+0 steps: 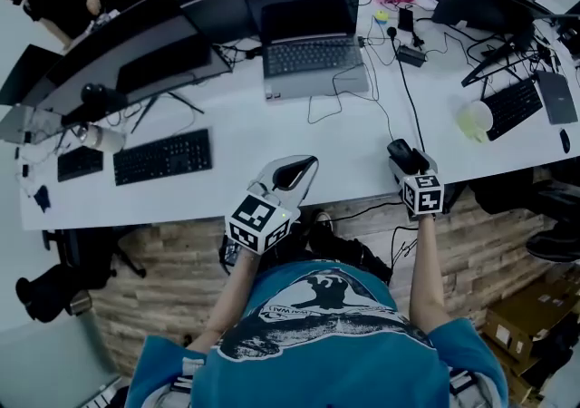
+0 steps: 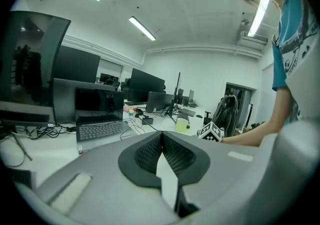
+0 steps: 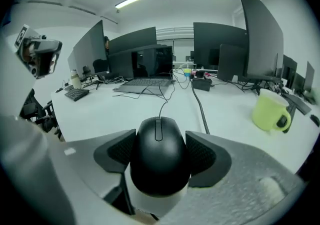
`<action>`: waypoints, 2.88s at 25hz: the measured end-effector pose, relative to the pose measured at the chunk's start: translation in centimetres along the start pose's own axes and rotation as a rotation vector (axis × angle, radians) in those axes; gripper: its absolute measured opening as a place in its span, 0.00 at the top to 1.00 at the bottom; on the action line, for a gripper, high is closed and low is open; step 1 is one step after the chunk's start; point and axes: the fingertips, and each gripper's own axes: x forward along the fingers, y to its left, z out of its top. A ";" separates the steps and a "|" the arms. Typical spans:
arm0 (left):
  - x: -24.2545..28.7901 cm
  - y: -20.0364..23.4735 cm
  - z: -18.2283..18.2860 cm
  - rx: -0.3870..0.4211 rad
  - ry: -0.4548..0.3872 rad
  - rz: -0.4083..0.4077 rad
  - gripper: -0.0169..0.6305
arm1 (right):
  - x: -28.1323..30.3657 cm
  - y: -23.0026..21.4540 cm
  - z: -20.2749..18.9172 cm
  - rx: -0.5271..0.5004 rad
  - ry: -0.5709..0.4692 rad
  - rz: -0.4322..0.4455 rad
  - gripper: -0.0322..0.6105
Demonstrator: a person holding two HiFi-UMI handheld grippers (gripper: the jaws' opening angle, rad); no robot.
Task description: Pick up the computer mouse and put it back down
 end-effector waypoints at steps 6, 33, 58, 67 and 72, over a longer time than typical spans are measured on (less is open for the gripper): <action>-0.9 0.7 -0.4 -0.001 0.014 0.033 0.95 | 1.4 -0.1 -2.7 0.022 0.064 -0.025 0.47; -6.4 1.3 -2.1 -0.024 0.018 0.147 0.95 | -6.1 10.7 6.9 -0.014 -0.232 0.156 0.51; -22.3 -0.6 -6.0 -0.026 -0.078 0.119 0.95 | -14.6 37.6 10.6 -0.135 -0.388 0.395 0.91; -25.0 -1.7 -7.5 -0.010 -0.079 0.103 0.95 | -15.6 41.2 8.9 -0.131 -0.374 0.408 0.95; -25.5 -2.3 -7.7 -0.008 -0.085 0.098 0.95 | -16.0 41.6 8.6 -0.136 -0.373 0.411 0.95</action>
